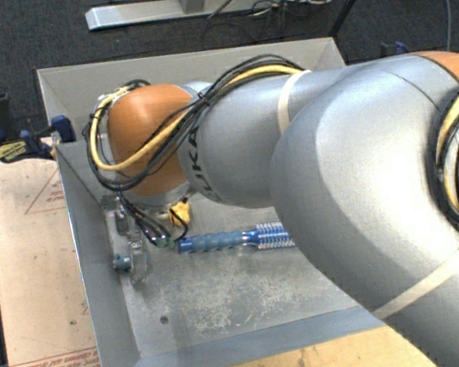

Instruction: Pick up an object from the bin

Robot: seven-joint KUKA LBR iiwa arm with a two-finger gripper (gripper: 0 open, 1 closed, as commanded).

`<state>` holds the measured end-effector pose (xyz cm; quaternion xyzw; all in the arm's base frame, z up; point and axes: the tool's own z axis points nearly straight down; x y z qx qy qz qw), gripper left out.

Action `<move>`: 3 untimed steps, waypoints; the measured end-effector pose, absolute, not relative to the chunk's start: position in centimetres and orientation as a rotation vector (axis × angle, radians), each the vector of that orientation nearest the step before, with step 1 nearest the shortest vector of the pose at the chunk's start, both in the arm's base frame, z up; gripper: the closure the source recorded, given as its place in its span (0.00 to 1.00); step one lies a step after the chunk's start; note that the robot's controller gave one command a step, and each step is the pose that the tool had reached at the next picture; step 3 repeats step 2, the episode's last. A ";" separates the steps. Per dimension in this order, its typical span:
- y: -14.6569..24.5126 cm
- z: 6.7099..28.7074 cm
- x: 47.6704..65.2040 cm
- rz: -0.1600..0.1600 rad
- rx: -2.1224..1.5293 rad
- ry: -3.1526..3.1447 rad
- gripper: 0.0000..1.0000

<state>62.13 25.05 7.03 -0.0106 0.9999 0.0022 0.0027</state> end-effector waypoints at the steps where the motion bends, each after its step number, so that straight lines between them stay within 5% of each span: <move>1: 24.8 7.0 62.1 0.005 -0.026 3.139 1.00; 2: 24.3 22.1 61.5 0.009 0.009 3.130 1.00; 3: 24.3 22.1 61.5 0.009 0.009 3.130 1.00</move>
Offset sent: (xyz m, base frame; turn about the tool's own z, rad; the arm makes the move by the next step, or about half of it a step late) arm 0.0000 0.0000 0.0000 0.0000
